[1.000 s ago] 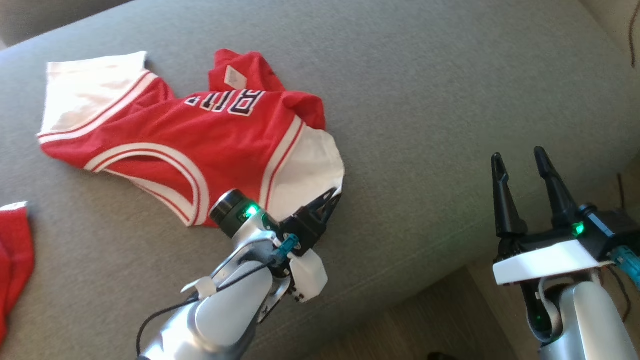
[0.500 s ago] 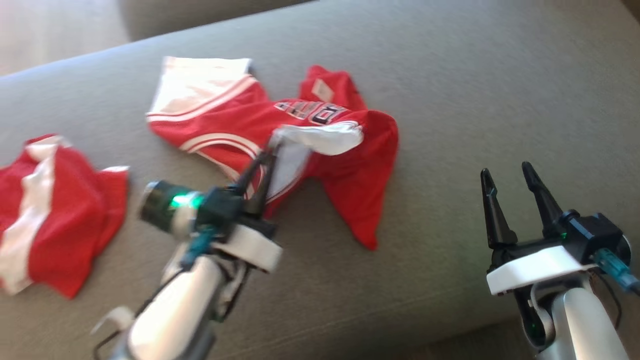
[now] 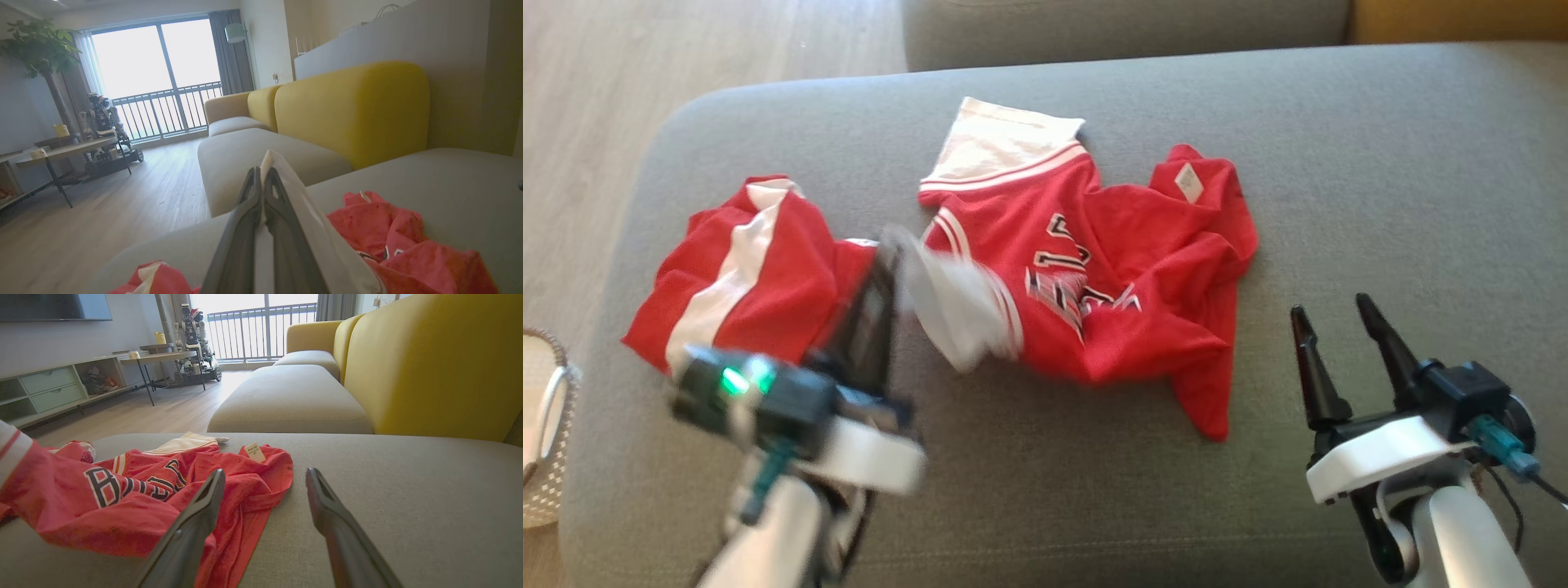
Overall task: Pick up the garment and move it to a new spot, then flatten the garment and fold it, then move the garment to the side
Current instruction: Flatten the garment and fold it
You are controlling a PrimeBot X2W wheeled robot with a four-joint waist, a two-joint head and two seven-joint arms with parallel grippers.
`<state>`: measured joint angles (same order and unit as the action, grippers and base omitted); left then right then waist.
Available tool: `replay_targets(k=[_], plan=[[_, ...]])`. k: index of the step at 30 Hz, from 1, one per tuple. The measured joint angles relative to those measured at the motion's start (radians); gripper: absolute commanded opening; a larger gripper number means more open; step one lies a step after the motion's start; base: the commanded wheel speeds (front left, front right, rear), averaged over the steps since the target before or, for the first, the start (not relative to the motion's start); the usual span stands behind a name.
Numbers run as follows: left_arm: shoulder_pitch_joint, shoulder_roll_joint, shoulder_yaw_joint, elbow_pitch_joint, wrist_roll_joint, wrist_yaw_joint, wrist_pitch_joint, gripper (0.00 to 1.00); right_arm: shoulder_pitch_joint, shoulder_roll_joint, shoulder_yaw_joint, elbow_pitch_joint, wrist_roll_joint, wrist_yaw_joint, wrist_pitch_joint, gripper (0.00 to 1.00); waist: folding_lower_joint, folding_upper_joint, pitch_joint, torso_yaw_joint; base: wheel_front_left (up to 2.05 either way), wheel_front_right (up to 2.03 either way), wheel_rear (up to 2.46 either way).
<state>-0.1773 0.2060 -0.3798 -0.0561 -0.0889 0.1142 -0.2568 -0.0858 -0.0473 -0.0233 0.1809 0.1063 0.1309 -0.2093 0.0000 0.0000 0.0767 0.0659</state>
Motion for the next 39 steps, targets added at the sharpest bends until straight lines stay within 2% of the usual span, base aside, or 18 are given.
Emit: replay_targets(k=[3, 8, 9, 11, 13, 14, 15, 16, 21, 28, 37, 39], plan=[[0.050, 0.006, -0.056, 0.074, 0.032, -0.039, 0.000, 0.00, 0.000, 0.000, 0.016, 0.007, -0.001, 0.000, 0.011, 1.00, 0.0000, 0.0000, -0.006, 0.019, 0.00, 0.00, 0.00], [0.072, 0.001, -0.137, 0.228, 0.059, -0.080, 0.000, 0.00, 0.000, 0.000, 0.020, 0.023, -0.009, 0.000, 0.028, 1.00, 0.0000, 0.0000, 0.003, 0.024, 0.00, 0.00, 0.00], [0.072, -0.004, -0.164, 0.294, 0.072, -0.094, 0.000, 0.00, 0.000, 0.000, 0.020, 0.025, -0.010, 0.000, 0.033, 1.00, 0.0000, 0.0000, 0.008, 0.022, 0.00, 0.00, 0.00], [0.071, -0.007, -0.189, 0.368, 0.099, -0.092, 0.000, 0.00, -0.001, 0.000, 0.023, 0.029, -0.010, 0.000, 0.034, 1.00, 0.0000, 0.0000, 0.013, 0.019, 0.00, 0.00, 0.00], [0.069, -0.011, -0.190, 0.422, 0.122, -0.063, 0.000, 0.01, -0.001, 0.000, 0.026, 0.029, -0.010, 0.000, 0.035, 1.00, 0.0000, 0.0000, 0.017, 0.015, 0.00, 0.00, 0.00], [0.066, -0.015, -0.189, 0.436, 0.122, -0.055, 0.000, 0.29, -0.002, 0.000, 0.026, 0.029, -0.010, 0.000, 0.035, 1.00, 0.0000, 0.0000, 0.020, 0.013, 0.00, 0.00, 0.00], [0.061, -0.019, -0.189, 0.445, 0.122, -0.049, 0.000, 0.49, -0.003, 0.000, 0.026, 0.029, -0.010, 0.000, 0.035, 1.00, 0.0000, 0.0000, 0.023, 0.011, 0.00, 0.00, 0.00], [0.053, -0.024, -0.190, 0.449, 0.121, -0.044, 0.000, 0.98, -0.003, 0.000, 0.026, 0.029, -0.010, 0.000, 0.035, 1.00, 0.0000, 0.0000, 0.026, 0.011, 0.00, 0.00, 0.00], [0.015, -0.044, -0.182, 0.457, 0.101, -0.027, 0.000, 1.00, -0.004, 0.000, 0.018, 0.036, -0.010, 0.000, 0.035, 1.00, 0.0000, 0.0000, 0.031, 0.016, 0.00, 0.00, 0.00], [0.005, -0.043, -0.105, 0.427, 0.068, 0.045, 0.000, 1.00, -0.007, 0.000, 0.000, 0.076, -0.007, 0.000, 0.049, 1.00, 0.0000, 0.0000, 0.034, 0.047, 0.00, 0.00, 0.00], [-0.001, -0.054, -0.107, 0.309, 0.058, 0.034, 0.000, 1.00, -0.109, 0.001, -0.002, 0.222, 0.000, 0.000, 0.082, 1.00, 0.0000, 0.0000, 0.049, 0.093, 0.00, 0.00, 0.00], [-0.001, -0.061, -0.123, 0.301, 0.048, 0.021, 0.000, 1.00, -0.162, -0.001, -0.039, 0.309, 0.010, 0.000, 0.091, 1.00, 0.0000, 0.0000, 0.059, 0.114, 0.00, 0.00, 0.00]])
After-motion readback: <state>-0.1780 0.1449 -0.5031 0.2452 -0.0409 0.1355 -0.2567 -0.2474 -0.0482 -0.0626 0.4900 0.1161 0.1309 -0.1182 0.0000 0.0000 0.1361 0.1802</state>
